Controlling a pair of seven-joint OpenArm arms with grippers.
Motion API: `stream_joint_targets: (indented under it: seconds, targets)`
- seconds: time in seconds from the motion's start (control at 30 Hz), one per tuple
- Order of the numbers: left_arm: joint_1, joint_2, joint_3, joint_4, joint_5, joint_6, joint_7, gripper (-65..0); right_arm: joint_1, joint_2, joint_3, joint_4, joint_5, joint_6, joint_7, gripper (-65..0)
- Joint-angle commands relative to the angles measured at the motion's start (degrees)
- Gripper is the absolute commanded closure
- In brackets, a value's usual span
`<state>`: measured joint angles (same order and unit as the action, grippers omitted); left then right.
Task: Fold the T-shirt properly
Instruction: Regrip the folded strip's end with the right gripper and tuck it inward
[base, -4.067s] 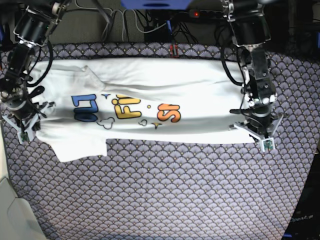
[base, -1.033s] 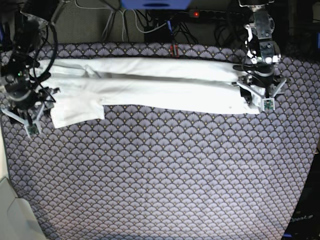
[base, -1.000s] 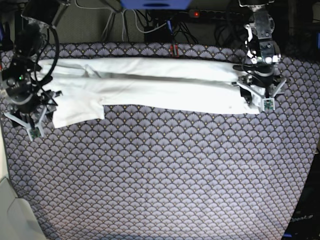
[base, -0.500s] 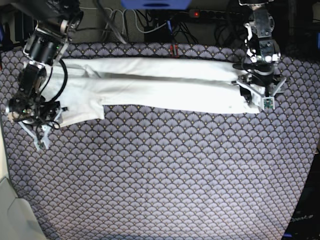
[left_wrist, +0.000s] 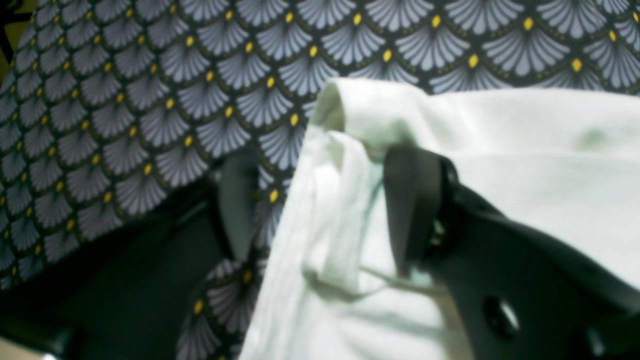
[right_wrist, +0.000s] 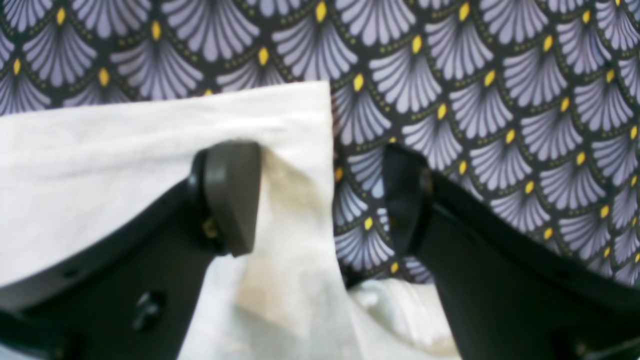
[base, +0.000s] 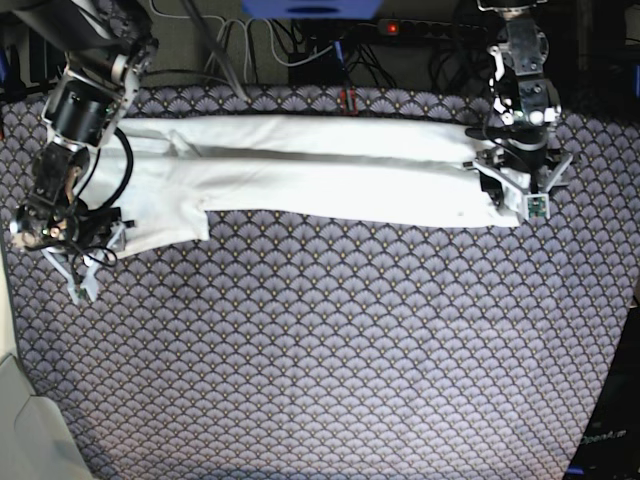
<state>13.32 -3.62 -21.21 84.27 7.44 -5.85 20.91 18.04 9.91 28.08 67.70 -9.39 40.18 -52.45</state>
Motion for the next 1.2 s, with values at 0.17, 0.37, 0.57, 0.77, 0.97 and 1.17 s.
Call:
stream_joint_targets:
  seconds: [0.17,0.37,0.57,0.77,0.97,1.17]
  targets:
    - [0.61,0.23,0.07,-0.09,1.04,-0.7,3.4,-39.4,0.55,0.42,0.01,0.74,-0.06,-0.18,0.53,-21.0]
    - [0.61,0.32,0.07,-0.09,1.04,-0.61,3.4,-39.4,-0.24,0.59,-0.25,0.91,-0.06,-0.18,0.53,0.0]
    - [0.61,0.41,0.07,-0.09,1.04,-0.61,3.4,-39.4,-2.35,0.51,0.01,9.0,0.02,-0.18,0.53,0.0]
    - [0.61,0.32,0.07,-0.09,1.04,-0.7,3.4,-39.4,-7.27,-1.16,0.01,21.48,0.02,-0.18,0.18,0.0]
    - [0.61,0.06,0.07,-0.27,0.95,-0.79,3.4,-39.4,-14.83,-2.31,0.1,30.63,0.02,-0.18,0.09,0.0]
    - [0.61,-0.03,0.07,-0.27,0.95,-0.79,3.4,-39.4,-23.27,-3.19,0.19,38.89,0.02,-0.18,0.36,0.0]
